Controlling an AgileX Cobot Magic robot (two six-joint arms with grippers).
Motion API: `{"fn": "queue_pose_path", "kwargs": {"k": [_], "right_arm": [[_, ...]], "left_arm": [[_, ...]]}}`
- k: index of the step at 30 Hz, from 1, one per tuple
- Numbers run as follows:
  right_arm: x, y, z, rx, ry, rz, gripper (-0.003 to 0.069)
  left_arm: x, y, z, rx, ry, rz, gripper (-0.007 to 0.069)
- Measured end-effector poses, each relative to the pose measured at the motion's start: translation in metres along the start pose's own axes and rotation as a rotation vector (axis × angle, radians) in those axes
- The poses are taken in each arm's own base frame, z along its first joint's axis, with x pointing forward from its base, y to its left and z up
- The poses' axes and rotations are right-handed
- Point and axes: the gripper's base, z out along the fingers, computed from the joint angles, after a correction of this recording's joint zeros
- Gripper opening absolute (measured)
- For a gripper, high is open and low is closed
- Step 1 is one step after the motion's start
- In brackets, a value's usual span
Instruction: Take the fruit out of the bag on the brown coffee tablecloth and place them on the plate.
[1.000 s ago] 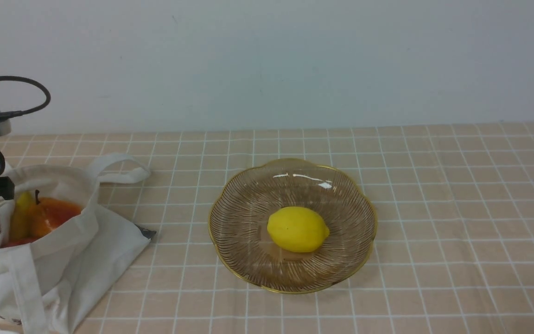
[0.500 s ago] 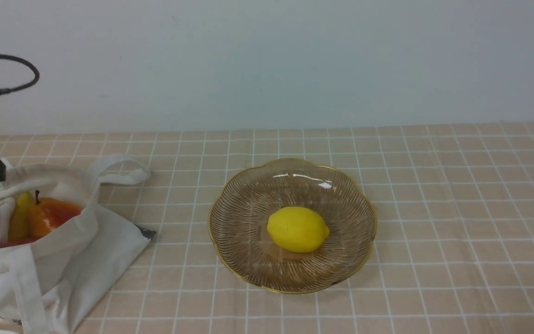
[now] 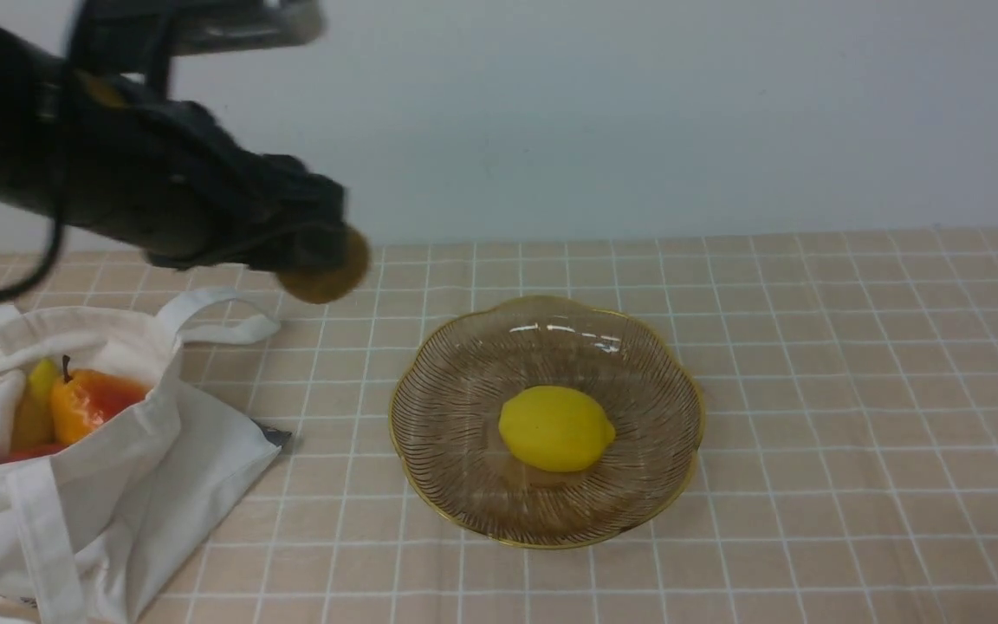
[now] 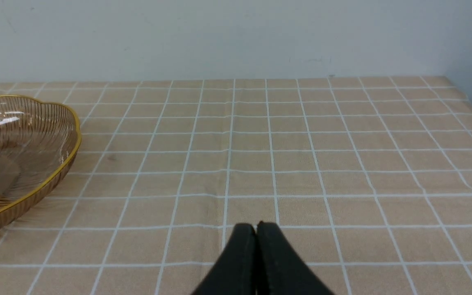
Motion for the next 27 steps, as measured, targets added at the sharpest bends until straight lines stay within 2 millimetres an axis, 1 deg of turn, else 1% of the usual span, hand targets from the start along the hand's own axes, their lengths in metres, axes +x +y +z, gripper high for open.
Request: {"fn": "queue_pose_path", "kwargs": {"k": [1,3,4,6,7,9,11,12,14,16,17,18,20,22,24,25,26,27], "right_arm": [[0.0,0.0,0.0,0.0,0.0,0.0,-0.0014],[0.0,0.0,0.0,0.0,0.0,0.0,-0.0014],[0.0,0.0,0.0,0.0,0.0,0.0,-0.0014],[0.0,0.0,0.0,0.0,0.0,0.0,-0.0014],[0.0,0.0,0.0,0.0,0.0,0.0,-0.0014],[0.0,0.0,0.0,0.0,0.0,0.002,-0.0014],[0.0,0.0,0.0,0.0,0.0,0.002,-0.0014],[0.0,0.0,0.0,0.0,0.0,0.004,-0.0014],[0.0,0.0,0.0,0.0,0.0,0.004,-0.0014],[0.0,0.0,0.0,0.0,0.0,0.004,-0.0014],[0.0,0.0,0.0,0.0,0.0,0.004,-0.0014],[0.0,0.0,0.0,0.0,0.0,0.004,-0.0014],[0.0,0.0,0.0,0.0,0.0,0.004,-0.0014],[0.0,0.0,0.0,0.0,0.0,0.004,-0.0014],[0.0,0.0,0.0,0.0,0.0,0.004,-0.0014],[0.0,0.0,0.0,0.0,0.0,0.004,-0.0014],[0.0,0.0,0.0,0.0,0.0,0.004,-0.0014],[0.0,0.0,0.0,0.0,0.0,0.004,-0.0014]], "left_arm": [[0.002,-0.011,0.017,0.02,0.026,0.029,0.033],[0.008,-0.025,0.045,0.038,0.075,0.067,0.033],[0.011,-0.029,0.057,0.042,0.099,0.081,0.033],[0.022,-0.037,0.09,0.045,0.176,0.102,0.033],[0.025,-0.038,0.098,0.043,0.195,0.105,0.033],[0.035,-0.038,0.125,0.032,0.259,0.11,0.0338],[0.04,-0.038,0.134,0.028,0.284,0.109,0.0362],[0.044,-0.036,0.142,0.021,0.309,0.111,0.043],[0.046,-0.035,0.148,0.017,0.322,0.11,0.0528],[0.045,-0.036,0.147,0.018,0.318,0.11,0.0625],[0.042,-0.037,0.146,0.019,0.312,0.111,0.0657],[0.04,-0.037,0.145,0.02,0.31,0.113,0.0663],[0.03,-0.041,0.136,0.021,0.311,0.128,0.068],[0.016,-0.044,0.116,0.008,0.311,0.154,0.0659],[0.005,-0.045,0.094,-0.02,0.297,0.172,0.0596],[-0.007,-0.046,0.071,-0.049,0.256,0.178,0.0505],[-0.009,-0.046,0.063,-0.053,0.245,0.179,0.0489],[-0.022,-0.045,0.018,-0.101,0.134,0.196,0.0307]]}}
